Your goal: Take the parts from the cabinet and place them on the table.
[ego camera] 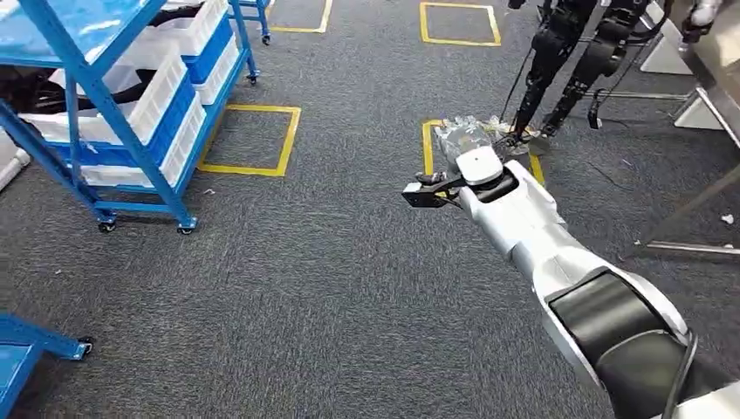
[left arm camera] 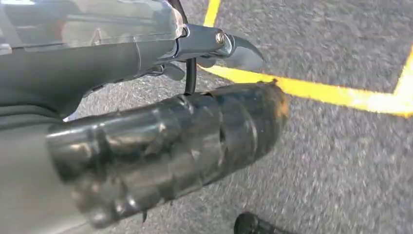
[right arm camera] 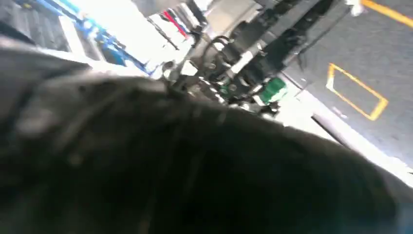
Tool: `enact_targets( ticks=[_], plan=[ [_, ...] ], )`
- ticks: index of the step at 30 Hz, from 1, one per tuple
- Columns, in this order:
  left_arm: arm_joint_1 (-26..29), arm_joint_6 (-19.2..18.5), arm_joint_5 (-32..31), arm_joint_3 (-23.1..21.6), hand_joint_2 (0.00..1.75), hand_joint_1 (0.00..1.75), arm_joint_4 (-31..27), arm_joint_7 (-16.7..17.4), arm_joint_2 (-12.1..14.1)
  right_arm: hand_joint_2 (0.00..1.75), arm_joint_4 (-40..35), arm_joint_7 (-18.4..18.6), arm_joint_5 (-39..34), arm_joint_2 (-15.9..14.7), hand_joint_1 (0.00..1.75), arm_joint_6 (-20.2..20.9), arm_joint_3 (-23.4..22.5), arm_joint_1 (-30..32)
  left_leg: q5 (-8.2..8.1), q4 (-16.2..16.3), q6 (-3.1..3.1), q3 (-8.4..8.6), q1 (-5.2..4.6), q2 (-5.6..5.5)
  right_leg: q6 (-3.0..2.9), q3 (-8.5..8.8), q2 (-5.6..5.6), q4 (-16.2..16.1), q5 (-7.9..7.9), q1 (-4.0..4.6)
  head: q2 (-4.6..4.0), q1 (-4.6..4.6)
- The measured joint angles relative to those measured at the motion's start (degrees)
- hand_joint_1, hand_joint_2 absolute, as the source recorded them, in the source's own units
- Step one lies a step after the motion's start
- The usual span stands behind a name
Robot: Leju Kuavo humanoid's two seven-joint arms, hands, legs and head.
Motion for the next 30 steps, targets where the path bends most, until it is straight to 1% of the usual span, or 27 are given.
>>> enact_targets(
  ticks=[1,2,3,4,6,7,8,9,10,11,12,13,14,15,16,17,18,19,20,23,24,25,26,27,28,29,30],
  plan=[
    [0.0,0.0,0.0,0.0,0.0,0.0,0.0,0.0,0.0,0.0,0.0,0.0,0.0,0.0,0.0,-0.1,0.0,0.0,-0.05,0.2,-0.07,-0.01,0.0,-0.87,-0.21,1.8,0.17,-4.4,3.03,-0.01,0.0,0.0],
    [0.0,0.0,-0.1,0.0,0.0,0.0,0.0,0.0,0.0,0.0,0.0,0.0,0.0,-0.1,0.0,-0.2,0.0,0.0,-0.15,0.5,-0.22,0.01,0.01,-1.64,-0.45,4.18,0.89,-9.7,5.9,-0.02,0.0,0.0],
    [0.0,0.0,-0.1,0.0,0.0,0.0,0.0,0.0,0.0,0.0,0.0,0.0,0.0,-0.2,0.0,-0.3,0.0,-0.1,-0.28,0.7,-0.41,-0.19,0.16,-2.42,-0.7,6.33,3.45,-14.8,7.56,-0.05,0.0,0.02],
    [-0.2,0.1,-0.2,0.0,0.0,0.0,0.0,0.0,-0.1,0.0,0.0,0.0,0.0,-0.4,0.0,-0.4,0.0,-0.1,-0.29,0.9,-0.67,-0.53,-0.02,-3.03,-0.59,6.75,4.87,-15.3,6.86,-0.03,0.0,-0.04],
    [-0.1,0.2,-0.3,0.0,0.0,0.0,0.0,0.0,-0.1,0.0,0.1,0.0,0.0,-0.9,0.0,-0.7,0.0,0.1,0.06,0.9,-1.36,-1.01,0.42,-4.3,-0.72,6.57,3.24,-15.5,7.15,0.35,0.0,0.02],
    [0.2,0.2,-0.4,0.0,0.0,0.0,0.0,0.0,-0.2,0.0,0.0,0.0,0.0,-0.9,0.0,-0.8,0.0,0.1,0.29,0.5,-1.9,-1.05,0.58,-5.1,-1.04,6.61,2.6,-15.5,7.19,0.45,0.0,0.02],
    [0.3,0.3,-0.5,0.0,0.0,0.0,0.0,0.0,-0.2,0.0,0.0,0.0,0.0,-0.8,0.0,-0.9,0.0,0.1,0.42,0.3,-2.33,-1.26,0.24,-5.75,-1.53,7.1,1.82,-16.1,7.53,0.06,0.0,0.02],
    [0.5,0.4,-0.5,0.0,0.0,0.0,0.0,0.0,-0.3,0.0,-0.2,-0.1,0.0,-0.9,0.0,-1.1,0.0,0.2,-0.28,1.2,-2.17,-1.5,0.2,-2.38,-1.99,7.49,0.94,-16.9,8.03,-0.17,0.0,0.04],
    [0.4,0.5,-0.5,0.0,0.0,0.0,0.0,0.0,-0.4,0.0,-0.2,-0.2,-0.1,-0.9,0.0,-1.3,0.0,0.2,-1.94,3.2,-2.36,-2.38,0.0,1.03,-2.44,7.71,0.47,-17.3,8.21,-0.01,0.0,-0.15],
    [0.3,0.6,-0.5,0.0,0.0,0.0,0.0,0.0,-0.3,0.0,-0.2,-0.2,-0.1,-1.1,0.0,-1.3,0.0,0.3,-4.16,7.1,-2.62,-4.2,0.13,2.57,-2.53,7.73,-0.26,-17.4,8.24,0.11,0.0,-0.07],
    [0.2,0.7,-0.5,0.0,0.0,0.0,0.0,0.0,-0.3,0.0,-0.2,-0.2,-0.2,-1.2,0.0,-1.3,0.0,0.3,-6.36,11.9,-2.84,-6.49,0.26,3.16,-2.6,7.67,-1.04,-17.3,8.19,0.2,0.0,-0.09],
    [0.1,0.7,-0.5,0.0,0.0,0.0,0.0,0.0,-0.4,0.0,-0.2,-0.2,-0.2,-1.3,0.0,-1.3,0.0,0.5,-7.94,16.2,-3.05,-8.54,0.36,3.36,-2.66,7.63,-1.81,-17.3,8.13,0.22,0.0,-0.09],
    [0.1,0.7,-0.4,0.0,0.0,0.0,0.0,-0.1,-0.4,0.0,-0.2,-0.2,-0.2,-1.4,0.0,-1.3,0.0,0.8,-8.17,18.3,-3.23,-9.52,0.46,3.44,-2.65,7.62,-2.62,-17.3,8.07,0.22,0.0,-0.09],
    [0.1,0.7,-0.4,0.0,0.0,0.0,0.0,-0.2,-0.4,0.0,-0.3,0.0,-0.2,-1.4,0.0,-1.3,0.0,1.1,-7.07,17.3,-3.37,-8.97,0.56,3.51,-2.56,7.64,-3.36,-17.3,8.0,0.22,0.0,-0.09],
    [0.2,0.7,-0.4,0.0,0.0,0.0,0.0,-0.2,-0.4,0.0,-0.3,0.0,-0.2,-1.4,0.0,-1.3,0.0,1.2,-5.1,13.8,-3.4,-7.18,0.6,3.73,-2.44,7.65,-4.03,-17.2,7.89,0.21,0.0,-0.09],
    [0.2,0.7,-0.4,0.0,0.0,0.0,0.0,-0.3,-0.3,0.0,-0.3,0.0,-0.2,-1.4,0.0,-1.3,0.0,1.2,-2.76,8.8,-3.31,-4.41,0.6,4.4,-2.24,7.7,-4.66,-17.0,7.71,0.21,0.0,-0.11],
    [0.2,0.7,-0.4,0.0,0.0,0.0,0.0,-0.3,-0.3,0.0,-0.3,0.0,-0.2,-1.4,0.0,-1.4,0.0,1.2,-0.79,3.7,-3.1,-1.54,0.52,6.23,-1.99,7.81,-5.32,-16.8,7.47,0.22,0.0,-0.11],
    [0.0,0.7,-0.4,0.0,0.0,0.0,0.0,-0.4,-0.3,0.0,-0.3,0.0,-0.2,-1.6,0.0,-1.4,-0.1,1.2,-1.22,0.5,-2.75,0.27,-0.31,9.2,-1.53,7.84,-6.1,-16.5,7.04,0.74,0.0,-0.13],
    [0.0,0.7,-0.4,0.0,0.0,0.0,0.0,-0.4,-0.3,0.0,-0.3,0.0,-0.2,-2.1,0.0,-1.5,-0.1,1.2,-0.78,0.5,-2.0,0.0,-0.26,7.79,-1.3,7.96,-6.71,-16.4,6.88,0.85,0.0,0.11],
    [0.2,0.7,-0.4,0.0,0.0,0.0,0.0,-0.5,-0.3,0.0,-0.6,0.0,-0.3,-2.1,0.0,-1.8,-0.1,1.4,-0.7,0.4,-1.34,-0.14,-0.26,5.71,-0.65,8.44,-8.54,-16.5,6.55,0.92,0.0,0.07],
    [0.3,0.7,-0.4,0.0,0.0,0.0,0.0,-0.4,-0.4,0.0,-0.7,0.0,-0.3,-2.2,0.0,-2.0,-0.1,1.4,-0.35,-0.1,-0.79,0.24,0.15,5.08,-0.06,8.28,-7.2,-16.0,5.96,0.37,0.0,0.09],
    [0.2,0.7,-0.5,0.0,0.0,0.0,0.0,-0.4,-0.4,0.0,-0.8,0.0,-0.3,-2.3,0.0,-2.2,-0.1,1.5,-0.23,-0.1,-0.54,0.23,0.11,4.44,0.07,7.73,-3.7,-14.2,4.58,0.21,0.0,0.05],
    [0.0,0.7,-0.5,0.0,0.0,0.0,0.0,-0.4,-0.4,0.0,-0.8,0.0,-0.2,-2.7,0.0,-2.4,-0.1,1.6,-0.16,-0.1,-0.14,0.12,0.1,3.9,0.11,6.16,-1.78,-10.7,2.46,-0.02,0.0,0.11],
    [-0.1,0.7,-0.5,0.0,0.0,0.0,0.0,-0.4,-0.4,0.0,-0.7,0.0,-0.3,-3.3,0.0,-2.4,-0.1,2.0,-0.14,-0.1,0.07,0.09,0.09,3.05,0.22,3.82,-0.68,-5.7,0.05,-0.01,0.0,0.09],
    [-0.2,0.7,-0.5,0.0,0.0,0.0,0.0,-0.4,-0.4,0.0,-0.7,0.0,-0.2,-3.6,0.0,-2.4,-0.1,2.5,-0.12,0.0,0.1,0.08,0.06,2.1,0.31,1.65,-0.27,-1.4,-1.5,-0.02,0.0,0.09],
    [-0.2,0.7,-0.6,0.0,0.0,0.0,0.0,-0.4,-0.3,0.0,-0.7,0.0,-0.2,-3.8,0.0,-2.4,-0.1,2.9,-0.12,0.1,0.1,0.03,0.0,1.26,0.29,0.04,-0.1,1.3,-2.03,-0.01,0.0,0.09],
    [-0.1,0.7,-0.6,0.0,0.0,0.0,0.0,-0.4,-0.3,0.0,-0.7,0.0,-0.2,-3.9,0.0,-2.4,-0.1,3.3,-0.13,0.2,0.09,0.04,-0.01,0.41,0.21,-0.31,-0.06,1.3,-0.99,-0.01,0.0,0.07]
  ],
)
